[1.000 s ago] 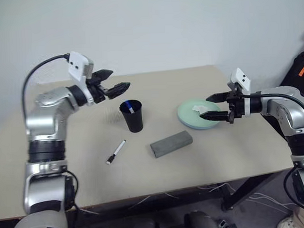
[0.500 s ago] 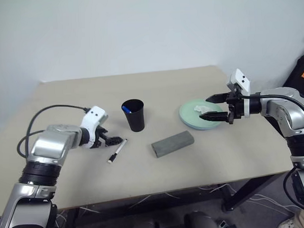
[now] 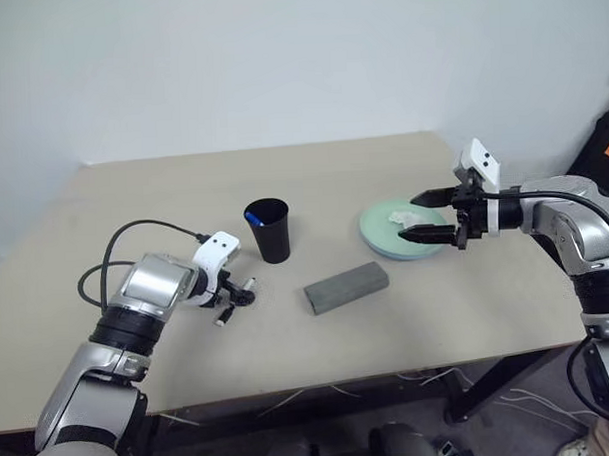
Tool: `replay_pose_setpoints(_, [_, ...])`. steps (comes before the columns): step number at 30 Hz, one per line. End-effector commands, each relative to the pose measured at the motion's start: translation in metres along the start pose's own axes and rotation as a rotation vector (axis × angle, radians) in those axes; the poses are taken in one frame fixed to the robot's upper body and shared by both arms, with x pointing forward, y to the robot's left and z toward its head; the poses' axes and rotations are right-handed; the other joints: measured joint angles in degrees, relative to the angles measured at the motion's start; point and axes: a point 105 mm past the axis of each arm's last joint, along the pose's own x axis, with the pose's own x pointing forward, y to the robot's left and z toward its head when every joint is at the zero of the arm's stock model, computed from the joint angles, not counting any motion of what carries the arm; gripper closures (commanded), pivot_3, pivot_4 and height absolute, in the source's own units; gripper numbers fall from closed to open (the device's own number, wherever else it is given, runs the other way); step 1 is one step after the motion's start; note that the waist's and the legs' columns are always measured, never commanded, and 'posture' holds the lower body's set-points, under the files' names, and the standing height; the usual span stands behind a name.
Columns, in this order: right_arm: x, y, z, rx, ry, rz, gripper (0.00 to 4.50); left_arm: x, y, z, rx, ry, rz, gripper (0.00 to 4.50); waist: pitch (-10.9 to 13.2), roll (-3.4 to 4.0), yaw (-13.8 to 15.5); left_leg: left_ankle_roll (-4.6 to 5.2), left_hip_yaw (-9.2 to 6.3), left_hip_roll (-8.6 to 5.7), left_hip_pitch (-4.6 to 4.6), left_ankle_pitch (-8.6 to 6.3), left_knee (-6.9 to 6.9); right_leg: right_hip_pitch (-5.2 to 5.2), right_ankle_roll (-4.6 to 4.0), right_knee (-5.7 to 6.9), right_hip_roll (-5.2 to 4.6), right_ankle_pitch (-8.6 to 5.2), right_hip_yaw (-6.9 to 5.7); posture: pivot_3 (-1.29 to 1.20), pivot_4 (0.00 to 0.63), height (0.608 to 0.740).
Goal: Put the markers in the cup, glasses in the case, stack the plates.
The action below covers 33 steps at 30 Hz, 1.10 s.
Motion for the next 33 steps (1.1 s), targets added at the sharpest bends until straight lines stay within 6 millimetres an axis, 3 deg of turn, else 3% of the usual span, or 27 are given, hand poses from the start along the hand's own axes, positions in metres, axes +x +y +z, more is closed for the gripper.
replay_pose_setpoints(1, [-0.007,0.001,0.017,-0.048,-0.046,-0.014,0.0,0.002,0.003,0.004,0.039,0.016,0.039,0.05,0.0,0.02,0.1,0.0,0.0,-0.01,0.01,0.0,0.0,0.02,0.0,0.0,0.0,0.0,0.01,0.0,0.0,0.732])
replay_pose_setpoints(3, [-0.007,0.001,0.017,-0.048,-0.046,-0.014,0.0,0.003,0.002,0.003,0.042,0.022,0.038,0.21,0.0,0.03,0.1,0.0,-0.01,-0.01,0.04,0.0,0.03,0.05,0.0,0.0,-0.01,0.0,0.0,0.0,0.0,0.732])
replay_pose_setpoints(6, [-0.007,0.001,0.017,-0.049,-0.045,-0.012,0.0,0.004,0.003,0.002,0.049,0.031,0.041,0.92,0.0,0.03,0.1,-0.01,-0.01,-0.01,0.06,0.0,0.03,0.07,0.0,0.0,-0.01,0.0,0.0,0.0,0.0,0.732])
replay_pose_setpoints(16, [-0.006,0.0,0.019,-0.054,-0.045,-0.007,0.0,0.004,0.002,0.0,0.055,0.045,0.045,4.42,0.0,0.03,-0.3,-0.01,-0.05,0.01,0.29,-0.01,-0.1,0.05,-0.01,0.04,0.01,0.0,-0.04,0.0,0.0,0.732])
replay_pose_setpoints(21, [-0.005,0.0,0.02,-0.055,-0.046,-0.004,0.0,-0.002,-0.003,0.011,0.114,-0.013,0.02,4.48,0.0,0.03,-0.3,-0.02,-0.05,0.01,0.44,-0.01,-0.1,0.06,-0.01,0.04,0.01,0.0,-0.06,0.0,0.0,0.732])
replay_pose_setpoints(24, [-0.005,0.0,0.02,-0.056,-0.046,-0.004,0.0,-0.017,-0.026,0.035,0.174,-0.151,-0.103,4.48,0.0,0.02,-0.2,-0.02,-0.04,0.01,0.33,-0.01,-0.09,-0.02,-0.01,0.04,0.01,0.0,-0.04,0.0,0.0,0.732])
replay_pose_setpoints(28, [-0.006,0.0,0.02,-0.056,-0.046,-0.005,0.0,-0.053,-0.072,0.068,0.268,-0.371,-0.352,4.48,0.0,0.02,0.0,0.0,0.02,0.02,-0.13,0.01,0.06,-0.23,0.0,0.06,-0.01,0.01,0.01,0.0,0.0,0.732])
replay_pose_setpoints(30, [-0.006,0.0,0.02,-0.056,-0.047,-0.005,0.0,-0.071,-0.089,0.079,0.286,-0.456,-0.452,4.48,0.0,0.02,0.0,-0.04,0.06,0.0,-0.2,-0.02,0.01,-0.25,0.0,-0.02,-0.04,0.01,0.04,0.0,0.0,0.732])
replay_pose_setpoints(33, [-0.006,0.0,0.02,-0.055,-0.049,-0.005,0.0,-0.107,-0.105,0.113,0.257,-0.683,-0.589,4.48,0.0,0.01,0.2,-0.12,0.08,-0.03,-0.25,-0.12,-0.06,-0.24,0.17,-0.15,-0.05,-0.01,0.07,0.0,0.0,0.732])
